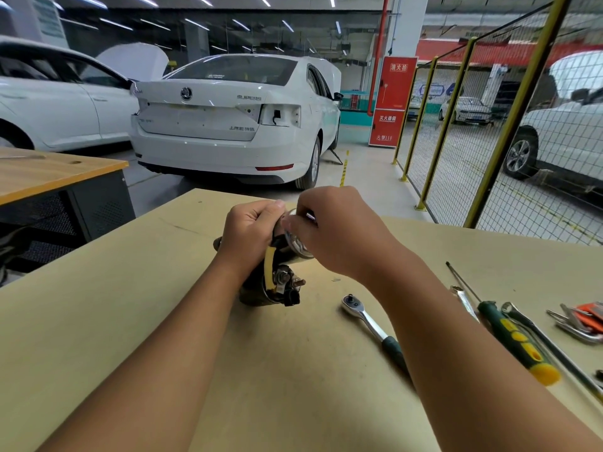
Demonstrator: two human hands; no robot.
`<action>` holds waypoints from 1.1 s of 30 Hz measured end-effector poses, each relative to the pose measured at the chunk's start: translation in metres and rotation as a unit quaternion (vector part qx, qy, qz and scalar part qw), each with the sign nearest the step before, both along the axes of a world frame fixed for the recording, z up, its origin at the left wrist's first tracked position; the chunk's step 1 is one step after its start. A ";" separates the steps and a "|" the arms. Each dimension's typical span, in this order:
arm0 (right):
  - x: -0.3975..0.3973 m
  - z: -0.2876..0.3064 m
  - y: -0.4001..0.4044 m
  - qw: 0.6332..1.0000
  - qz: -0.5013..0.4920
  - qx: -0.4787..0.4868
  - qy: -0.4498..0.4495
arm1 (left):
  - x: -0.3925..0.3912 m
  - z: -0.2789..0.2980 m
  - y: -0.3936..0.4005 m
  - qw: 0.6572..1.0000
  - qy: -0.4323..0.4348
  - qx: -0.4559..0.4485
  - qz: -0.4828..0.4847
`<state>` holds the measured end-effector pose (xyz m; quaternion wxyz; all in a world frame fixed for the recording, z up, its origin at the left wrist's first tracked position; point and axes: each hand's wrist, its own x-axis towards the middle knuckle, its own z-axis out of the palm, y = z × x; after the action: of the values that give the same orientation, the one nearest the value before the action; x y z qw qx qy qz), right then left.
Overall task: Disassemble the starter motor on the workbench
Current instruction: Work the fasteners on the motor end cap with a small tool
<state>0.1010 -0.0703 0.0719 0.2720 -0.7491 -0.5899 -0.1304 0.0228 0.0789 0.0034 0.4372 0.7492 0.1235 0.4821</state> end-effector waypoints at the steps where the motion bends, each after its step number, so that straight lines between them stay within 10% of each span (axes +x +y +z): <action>1: 0.000 0.001 -0.001 1.000 0.011 0.009 0.012 | 0.000 0.000 0.000 1.000 0.001 0.002 0.003; 33: 0.005 -0.003 0.001 0.995 -0.007 0.024 0.093 | -0.002 0.000 0.000 1.000 0.000 0.000 0.002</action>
<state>0.1062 -0.0694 0.0689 0.3427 -0.7553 -0.5535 -0.0755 0.0210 0.0788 0.0038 0.4361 0.7493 0.1246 0.4826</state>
